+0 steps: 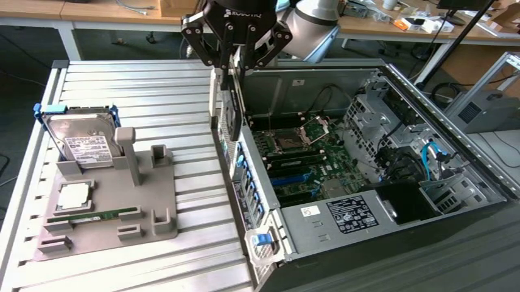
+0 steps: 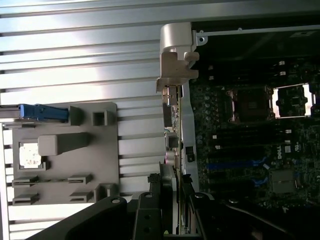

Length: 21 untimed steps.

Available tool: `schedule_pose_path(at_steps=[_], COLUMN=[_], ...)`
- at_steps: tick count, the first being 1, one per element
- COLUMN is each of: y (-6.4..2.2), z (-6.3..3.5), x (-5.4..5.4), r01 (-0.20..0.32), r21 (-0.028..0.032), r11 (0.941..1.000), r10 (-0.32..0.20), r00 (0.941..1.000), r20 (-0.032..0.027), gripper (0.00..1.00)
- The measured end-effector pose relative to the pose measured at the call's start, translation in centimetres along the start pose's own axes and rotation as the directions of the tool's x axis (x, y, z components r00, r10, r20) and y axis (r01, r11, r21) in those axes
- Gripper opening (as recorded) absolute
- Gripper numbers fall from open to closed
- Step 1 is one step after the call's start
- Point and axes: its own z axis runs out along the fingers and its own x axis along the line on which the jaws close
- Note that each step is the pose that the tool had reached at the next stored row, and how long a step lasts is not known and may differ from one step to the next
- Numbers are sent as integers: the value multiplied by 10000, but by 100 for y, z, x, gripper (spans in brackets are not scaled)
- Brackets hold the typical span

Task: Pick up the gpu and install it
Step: 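Pick up the gpu and move the gpu toward the slot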

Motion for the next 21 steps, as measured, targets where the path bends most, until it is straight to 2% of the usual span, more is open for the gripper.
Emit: schedule_pose_path(at_steps=[21], y=[7], z=[2], x=[-95], r01=[0], r21=[0], r11=[10000], r10=[0], r00=[10000], r20=[-2], gripper=[27])
